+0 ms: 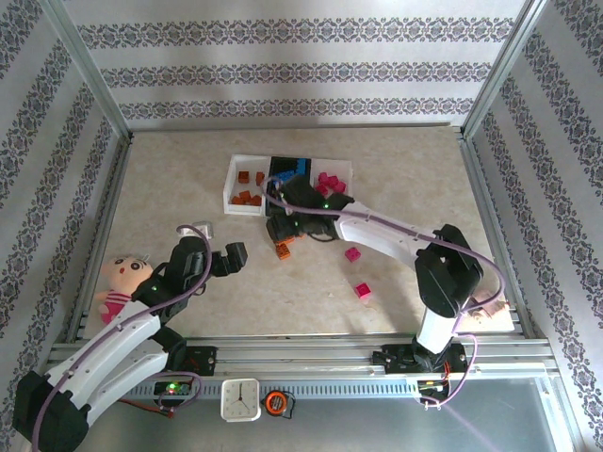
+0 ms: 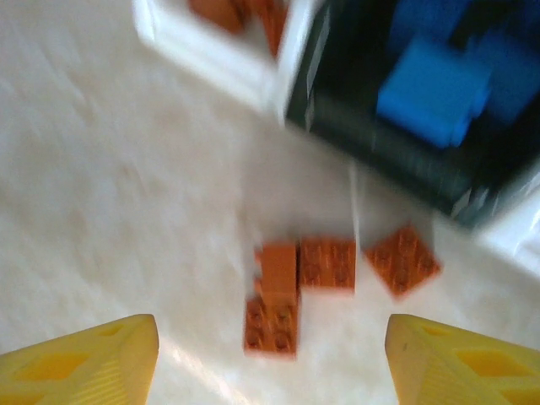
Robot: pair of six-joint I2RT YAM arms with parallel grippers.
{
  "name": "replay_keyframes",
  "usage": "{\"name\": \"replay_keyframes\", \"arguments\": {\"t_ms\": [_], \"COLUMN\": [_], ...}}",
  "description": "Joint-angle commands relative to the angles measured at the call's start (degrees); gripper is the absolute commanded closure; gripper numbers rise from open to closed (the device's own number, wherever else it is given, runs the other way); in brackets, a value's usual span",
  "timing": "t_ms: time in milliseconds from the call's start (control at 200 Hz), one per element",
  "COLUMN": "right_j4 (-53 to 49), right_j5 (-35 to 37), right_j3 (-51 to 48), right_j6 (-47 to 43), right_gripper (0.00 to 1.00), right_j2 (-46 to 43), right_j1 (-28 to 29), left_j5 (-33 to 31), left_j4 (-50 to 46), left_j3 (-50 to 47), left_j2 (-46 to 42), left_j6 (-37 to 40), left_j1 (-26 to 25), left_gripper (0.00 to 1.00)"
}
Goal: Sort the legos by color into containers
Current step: Pick up the lego from the center of the table.
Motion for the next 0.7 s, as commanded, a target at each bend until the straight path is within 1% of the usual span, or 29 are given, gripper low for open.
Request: {"name": "replay_keyframes", "arguments": {"t_ms": [0, 165, 290, 500, 610, 700], "right_j4": [-0.02, 3.94, 6.30, 5.37, 5.27, 5.14], "right_j5": [2.09, 2.96, 2.69, 5.58, 6.96, 6.74], "right_j3": [-5.06, -6.49, -5.14, -0.95, 0.38, 0.81], "right_j6": [0.64, 0.92, 0.76, -0.23, -0.70, -0.86], "right_gripper": [0.27, 0.27, 0.28, 0.31, 0.35, 0.43], "right_j2": [-0.28, 2.37, 5.43, 10.99, 12.92, 13.75], "right_j1": [1.81, 4.13, 4.23, 4.11, 3.80, 3.75], "left_j5": [-2.30, -2.80, -2.15, -1.91, -1.66, -1.66], "left_j4": [0.43, 0.38, 0.78, 0.20, 0.55, 0.64], "left_j3": [1.20, 0.85, 0.57, 0.30, 0.01, 0.01], "left_j2": [-1.73, -1.95, -1.60, -1.37, -1.30, -1.36], "left_j6": [0.35, -0.23, -0.71, -0.88, -1.07, -1.12], "left_j1": [0.61, 0.64, 0.75, 0.76, 0.72, 0.75], "left_gripper": [0.00, 0.00, 0.00, 0.00, 0.00, 0.00]}}
